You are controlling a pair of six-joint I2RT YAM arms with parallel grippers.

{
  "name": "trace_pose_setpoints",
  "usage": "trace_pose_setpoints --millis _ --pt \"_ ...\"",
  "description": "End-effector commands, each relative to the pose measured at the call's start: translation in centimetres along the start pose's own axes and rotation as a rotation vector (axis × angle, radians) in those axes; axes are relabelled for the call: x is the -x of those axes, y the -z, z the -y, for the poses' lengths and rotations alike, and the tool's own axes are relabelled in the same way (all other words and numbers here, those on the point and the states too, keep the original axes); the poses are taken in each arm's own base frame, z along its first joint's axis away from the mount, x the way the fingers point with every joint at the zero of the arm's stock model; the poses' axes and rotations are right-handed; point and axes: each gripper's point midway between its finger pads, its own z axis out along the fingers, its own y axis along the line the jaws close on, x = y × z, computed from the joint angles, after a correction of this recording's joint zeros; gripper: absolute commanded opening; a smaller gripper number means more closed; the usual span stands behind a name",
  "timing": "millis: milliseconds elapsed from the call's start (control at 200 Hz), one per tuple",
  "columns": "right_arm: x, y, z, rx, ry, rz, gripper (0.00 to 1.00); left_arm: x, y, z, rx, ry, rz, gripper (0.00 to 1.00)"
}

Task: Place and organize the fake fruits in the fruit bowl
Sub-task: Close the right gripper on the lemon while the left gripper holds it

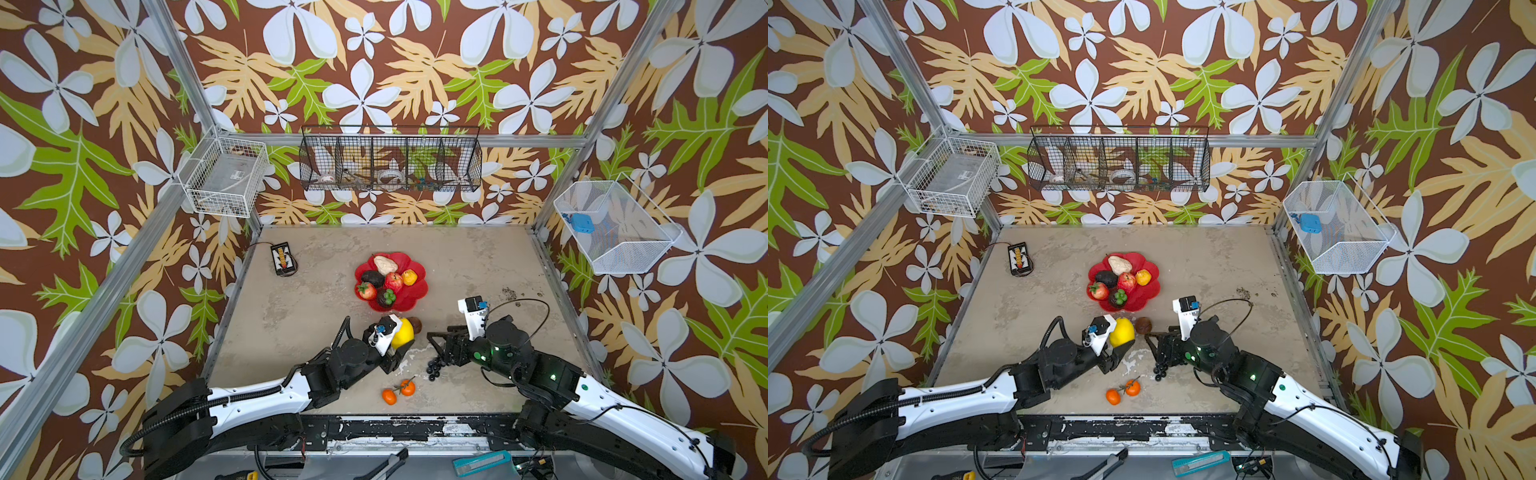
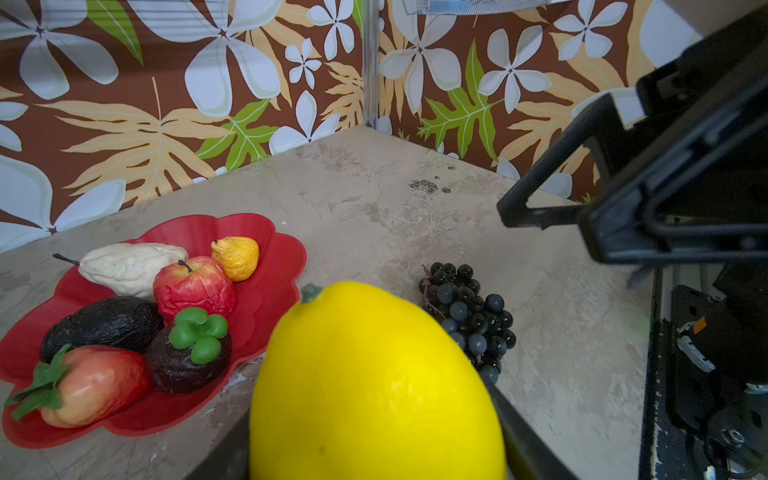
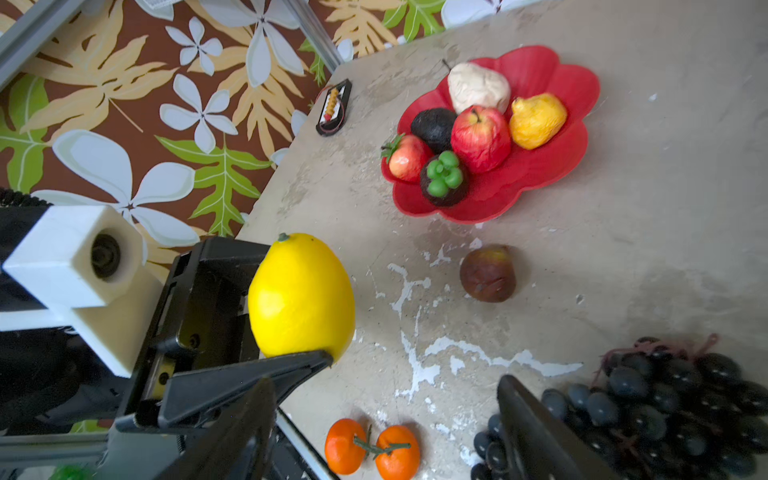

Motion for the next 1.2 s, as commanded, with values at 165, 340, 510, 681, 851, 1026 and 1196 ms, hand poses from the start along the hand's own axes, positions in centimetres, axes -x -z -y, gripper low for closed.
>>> trace_pose_setpoints --millis 165,340,510,681,851,1026,1196 --pt "0.1 -1.3 -4.1 0.099 0.028 -0.041 0.84 1.5 0.2 1.5 -0.06 -0.075 0.088 0.6" --pt "-0.4 -2.7 -5.4 0.105 0.044 -0.064 0.82 1.0 0.3 1.8 -0.079 -0.084 0.083 0.6" --pt "-1.2 -3.7 -4.6 0.054 0.033 -0.091 0.79 1.0 0.7 1.9 -0.086 -0.081 0.097 0.61" --pt "-1.4 -4.2 -4.8 0.056 0.032 -0.107 0.74 0.9 0.9 2.0 -0.093 -0.083 0.103 0.61" --pt "-2.2 -5.2 -5.3 0.072 0.024 -0.141 0.67 0.5 0.8 2.1 -0.099 -0.092 0.089 0.61" --pt "-3.0 -5.8 -5.5 0.069 0.027 -0.165 0.62 0.4 0.8 2.1 -0.099 -0.093 0.088 0.62" --pt "-3.3 -6.1 -5.8 0.074 0.035 -0.177 0.54 0.1 0.6 2.2 -0.105 -0.09 0.074 0.63"
